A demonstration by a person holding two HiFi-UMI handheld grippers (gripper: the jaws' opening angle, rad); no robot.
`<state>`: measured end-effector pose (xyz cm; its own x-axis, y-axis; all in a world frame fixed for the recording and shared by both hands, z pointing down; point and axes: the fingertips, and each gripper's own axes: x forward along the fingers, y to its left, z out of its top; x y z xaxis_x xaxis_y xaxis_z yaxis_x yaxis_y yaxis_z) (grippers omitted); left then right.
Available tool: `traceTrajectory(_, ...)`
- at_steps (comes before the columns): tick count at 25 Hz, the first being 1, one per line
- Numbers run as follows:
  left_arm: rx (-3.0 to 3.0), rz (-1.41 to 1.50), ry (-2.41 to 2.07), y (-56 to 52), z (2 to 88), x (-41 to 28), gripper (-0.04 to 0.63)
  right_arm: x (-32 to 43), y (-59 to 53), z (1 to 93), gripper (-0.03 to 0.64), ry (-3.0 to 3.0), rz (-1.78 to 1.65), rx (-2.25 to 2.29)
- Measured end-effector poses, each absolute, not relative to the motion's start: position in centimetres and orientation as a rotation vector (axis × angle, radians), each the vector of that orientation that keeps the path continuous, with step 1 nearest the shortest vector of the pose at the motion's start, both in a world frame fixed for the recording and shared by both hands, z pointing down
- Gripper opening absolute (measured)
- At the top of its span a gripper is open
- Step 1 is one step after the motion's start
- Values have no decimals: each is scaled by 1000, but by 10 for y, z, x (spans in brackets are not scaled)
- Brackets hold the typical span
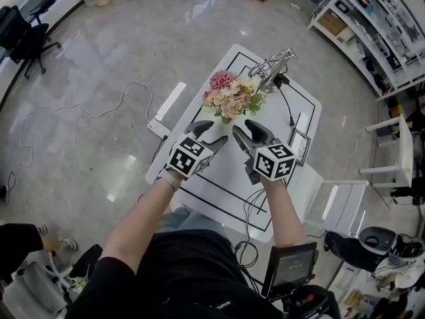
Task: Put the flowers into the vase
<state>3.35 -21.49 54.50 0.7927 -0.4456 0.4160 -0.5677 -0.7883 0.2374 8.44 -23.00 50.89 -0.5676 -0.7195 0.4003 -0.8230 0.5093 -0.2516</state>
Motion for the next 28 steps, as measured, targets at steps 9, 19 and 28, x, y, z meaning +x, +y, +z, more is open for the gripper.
traceTrajectory(9,2702,356,-741,-180,489,32,233,92,-208,451,190,-2616,591,1337)
traceTrajectory(19,2879,101,-559,-128,380,85,65,122,-146,354,185,-2802,423,1434)
traceTrajectory(28,2886,-4,-482,-97,335,125,6,191,-83,317,66,-2825,320,1701)
